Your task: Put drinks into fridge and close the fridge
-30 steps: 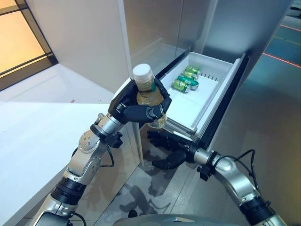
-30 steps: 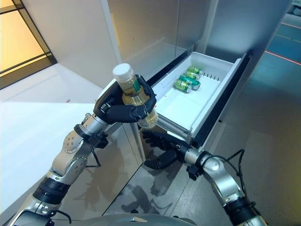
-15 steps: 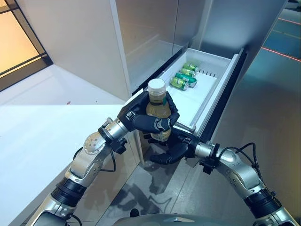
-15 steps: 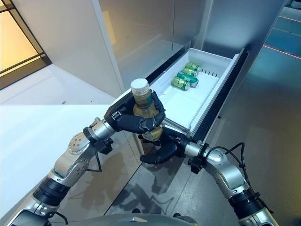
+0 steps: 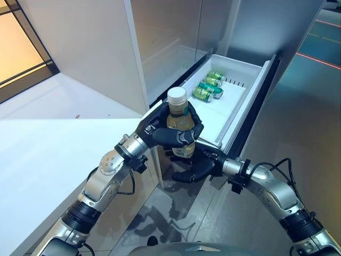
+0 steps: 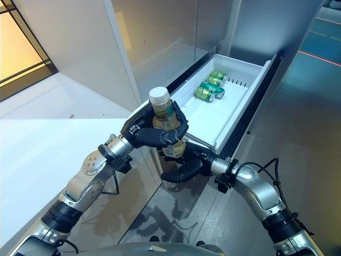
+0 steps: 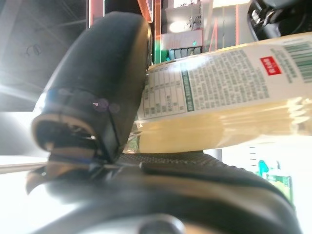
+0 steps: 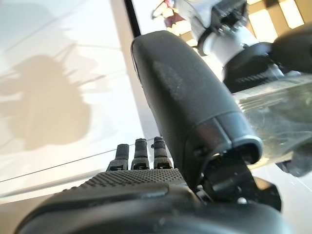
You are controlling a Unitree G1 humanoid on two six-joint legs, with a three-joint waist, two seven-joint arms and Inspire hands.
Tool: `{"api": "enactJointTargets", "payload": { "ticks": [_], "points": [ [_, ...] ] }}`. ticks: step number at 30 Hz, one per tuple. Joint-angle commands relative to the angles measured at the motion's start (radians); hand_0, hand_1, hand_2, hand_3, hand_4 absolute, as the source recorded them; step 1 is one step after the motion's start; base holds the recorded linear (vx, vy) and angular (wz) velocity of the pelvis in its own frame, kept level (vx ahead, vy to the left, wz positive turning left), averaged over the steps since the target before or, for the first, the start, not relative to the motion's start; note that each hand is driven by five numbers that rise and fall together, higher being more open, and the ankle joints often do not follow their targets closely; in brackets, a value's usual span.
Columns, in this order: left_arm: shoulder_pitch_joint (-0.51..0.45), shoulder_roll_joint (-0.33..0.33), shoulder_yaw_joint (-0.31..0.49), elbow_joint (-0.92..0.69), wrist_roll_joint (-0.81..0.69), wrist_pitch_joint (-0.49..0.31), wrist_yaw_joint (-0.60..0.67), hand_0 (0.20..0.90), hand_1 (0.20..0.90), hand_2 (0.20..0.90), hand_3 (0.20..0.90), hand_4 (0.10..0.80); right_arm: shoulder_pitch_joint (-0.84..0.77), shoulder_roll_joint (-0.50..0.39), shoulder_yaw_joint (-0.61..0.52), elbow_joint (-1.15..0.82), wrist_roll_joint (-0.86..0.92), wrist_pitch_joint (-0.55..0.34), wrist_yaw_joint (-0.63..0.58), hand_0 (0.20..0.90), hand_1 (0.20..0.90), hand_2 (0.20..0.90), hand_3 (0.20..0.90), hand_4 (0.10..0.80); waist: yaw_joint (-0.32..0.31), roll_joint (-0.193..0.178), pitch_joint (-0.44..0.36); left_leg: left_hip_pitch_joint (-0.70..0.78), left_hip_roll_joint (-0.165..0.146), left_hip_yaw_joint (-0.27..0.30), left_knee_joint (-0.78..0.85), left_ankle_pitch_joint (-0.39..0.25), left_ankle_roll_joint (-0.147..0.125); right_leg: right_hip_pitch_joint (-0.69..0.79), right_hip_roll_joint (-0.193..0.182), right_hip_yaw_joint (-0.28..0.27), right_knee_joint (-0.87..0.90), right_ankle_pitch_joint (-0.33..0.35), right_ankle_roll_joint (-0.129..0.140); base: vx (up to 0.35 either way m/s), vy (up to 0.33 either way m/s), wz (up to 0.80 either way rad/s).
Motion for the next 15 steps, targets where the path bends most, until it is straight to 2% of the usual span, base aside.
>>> {"api": "enactJointTargets", "payload": {
  "ticks": [1, 8, 15],
  "points": [
    [-0.14, -0.021, 0.026, 0.056, 0.005, -0.143, 0.014, 0.3, 0.3, 0.3, 0.2, 0.1, -0.136, 0.079, -0.127, -0.163, 0.178, -0.089, -0.086, 0.9, 0.9, 0.9, 0.9, 0.8, -0.003, -0.01, -0.056, 0.037, -0.065, 0.058, 0.017, -0.134, 0.064, -0.06, 0.052, 0.015, 0.092, -0.047, 0.032, 0.0, 0.0, 0.0],
    [-0.108, -0.045, 0.038, -0.028, 0.016, -0.257, 0.018, 0.3, 0.3, 0.3, 0.2, 0.1, -0.076, 0.127, -0.13, -0.151, 0.256, -0.034, -0.161, 0.9, 0.9, 0.9, 0.9, 0.8, -0.001, -0.01, -0.058, 0.036, -0.063, 0.05, 0.01, -0.13, 0.062, -0.058, 0.052, 0.013, 0.084, -0.042, 0.031, 0.0, 0.0, 0.0],
    [-0.104, -0.037, 0.026, -0.069, 0.029, -0.283, 0.034, 0.3, 0.3, 0.3, 0.2, 0.1, -0.063, 0.126, -0.105, -0.152, 0.311, -0.005, -0.168, 0.9, 0.9, 0.9, 0.9, 0.8, 0.004, -0.01, -0.06, 0.032, -0.062, 0.041, 0.002, -0.124, 0.057, -0.058, 0.051, 0.003, 0.08, -0.042, 0.031, 0.0, 0.0, 0.0]
  ]
}}
